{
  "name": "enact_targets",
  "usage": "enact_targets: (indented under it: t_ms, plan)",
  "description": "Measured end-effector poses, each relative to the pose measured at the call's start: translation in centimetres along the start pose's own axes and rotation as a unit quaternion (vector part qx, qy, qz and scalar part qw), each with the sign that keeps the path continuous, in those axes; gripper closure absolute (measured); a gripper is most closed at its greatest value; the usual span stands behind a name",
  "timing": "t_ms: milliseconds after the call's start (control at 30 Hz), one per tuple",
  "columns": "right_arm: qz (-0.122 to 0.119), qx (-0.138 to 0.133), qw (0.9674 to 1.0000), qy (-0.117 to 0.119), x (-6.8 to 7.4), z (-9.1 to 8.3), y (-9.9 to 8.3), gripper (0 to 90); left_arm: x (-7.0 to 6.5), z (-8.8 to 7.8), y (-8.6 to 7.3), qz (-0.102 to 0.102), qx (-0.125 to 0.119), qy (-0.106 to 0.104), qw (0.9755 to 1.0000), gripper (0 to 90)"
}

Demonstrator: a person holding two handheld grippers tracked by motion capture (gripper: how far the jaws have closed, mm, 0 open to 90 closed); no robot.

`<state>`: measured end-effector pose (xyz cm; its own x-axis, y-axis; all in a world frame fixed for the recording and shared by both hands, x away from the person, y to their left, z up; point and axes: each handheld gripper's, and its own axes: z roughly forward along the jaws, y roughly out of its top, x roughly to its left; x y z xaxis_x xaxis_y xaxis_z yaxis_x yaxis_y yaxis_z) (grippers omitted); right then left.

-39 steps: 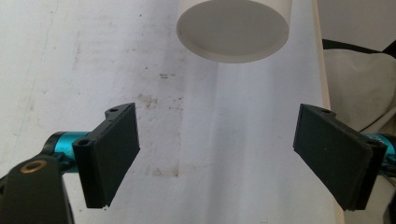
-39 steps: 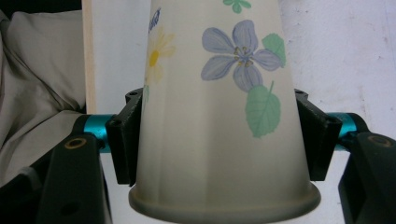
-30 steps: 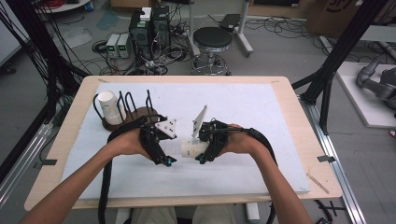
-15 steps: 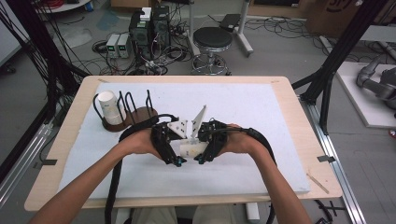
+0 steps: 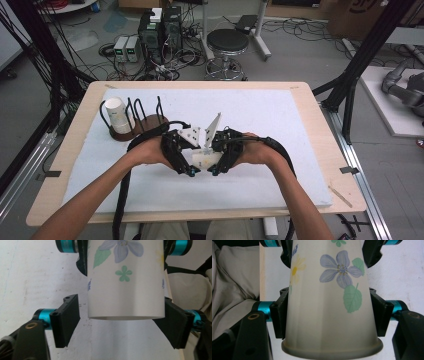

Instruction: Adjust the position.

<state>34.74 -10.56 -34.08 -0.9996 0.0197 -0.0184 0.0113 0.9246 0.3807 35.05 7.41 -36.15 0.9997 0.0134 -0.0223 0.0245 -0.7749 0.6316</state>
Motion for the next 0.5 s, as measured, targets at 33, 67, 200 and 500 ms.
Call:
enact_targets:
  t_ms: [33, 67, 200, 500]
  plan:
    - [0.0, 0.0, 1.0, -0.001, -0.01, -0.02, 0.01, 31.8, -0.04, 0.04, 0.04, -0.001, -0.004, -0.002, 1.0, 26.4]
    - [0.0, -0.001, 1.0, 0.0, -0.02, 0.0, 0.03, 31.8, -0.05, 0.07, 0.08, 0.001, -0.004, -0.002, 1.0, 26.6]
    - [-0.002, 0.0, 1.0, 0.0, -0.04, 0.09, 0.09, 31.7, -0.06, 0.06, 0.22, 0.01, -0.004, -0.006, 0.9999, 33.7]
    - [0.0, 0.0, 1.0, -0.002, -0.13, 0.1, 0.01, 32.1, -0.09, 0.03, 0.09, 0.006, -0.009, -0.001, 0.9999, 36.2]
